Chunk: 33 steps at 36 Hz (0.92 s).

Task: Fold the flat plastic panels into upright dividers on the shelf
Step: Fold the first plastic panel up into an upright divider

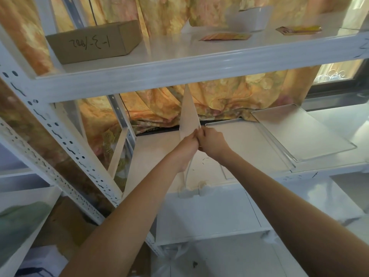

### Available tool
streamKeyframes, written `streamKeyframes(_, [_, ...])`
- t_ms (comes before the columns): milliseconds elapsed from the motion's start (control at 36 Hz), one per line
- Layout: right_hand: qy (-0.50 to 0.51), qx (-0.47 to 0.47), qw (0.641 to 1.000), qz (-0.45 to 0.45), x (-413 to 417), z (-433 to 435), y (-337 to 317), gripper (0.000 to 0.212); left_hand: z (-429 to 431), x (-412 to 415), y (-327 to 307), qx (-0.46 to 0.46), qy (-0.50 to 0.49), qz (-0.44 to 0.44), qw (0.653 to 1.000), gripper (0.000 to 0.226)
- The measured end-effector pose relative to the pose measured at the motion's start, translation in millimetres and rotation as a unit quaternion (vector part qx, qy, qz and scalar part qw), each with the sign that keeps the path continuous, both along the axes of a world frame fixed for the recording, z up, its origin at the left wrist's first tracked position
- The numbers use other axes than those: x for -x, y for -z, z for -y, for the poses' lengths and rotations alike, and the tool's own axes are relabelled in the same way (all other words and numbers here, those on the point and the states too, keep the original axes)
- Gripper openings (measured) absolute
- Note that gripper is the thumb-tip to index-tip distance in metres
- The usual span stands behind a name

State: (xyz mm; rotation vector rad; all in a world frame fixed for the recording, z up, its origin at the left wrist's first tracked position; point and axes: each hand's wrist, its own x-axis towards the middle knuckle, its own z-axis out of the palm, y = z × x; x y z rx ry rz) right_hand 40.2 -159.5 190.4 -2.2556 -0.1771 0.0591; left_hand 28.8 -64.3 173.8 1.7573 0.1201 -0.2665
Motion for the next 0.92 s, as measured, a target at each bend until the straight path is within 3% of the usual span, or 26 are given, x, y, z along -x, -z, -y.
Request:
streamKeyframes(139, [-0.038, 0.018, 0.999, 0.016, 4, -35, -5, 0.036, -34, 5, 1, 0.092, -0.025, 0.004, 0.995, 0.024])
streamKeyframes(278, [-0.049, 0.032, 0.998, 0.024, 9, -59, -5, 0.038, -57, 13, 14, 0.138, -0.063, 0.019, 0.988, 0.039])
streamKeyframes(500, [-0.037, -0.070, 0.996, -0.043, 22, -56, -5, 0.047, -56, 15, 18, 0.157, -0.070, 0.028, 0.985, 0.026])
streamKeyframes(667, [-0.042, -0.123, 0.989, -0.071, 27, -46, 2, 0.057, -51, 11, 17, 0.120, -0.104, 0.025, 0.987, 0.052])
streamKeyframes(917, [-0.008, -0.183, 0.977, -0.108, 23, -41, 8, 0.059, -49, 14, 13, 0.102, -0.101, 0.001, 0.990, 0.060])
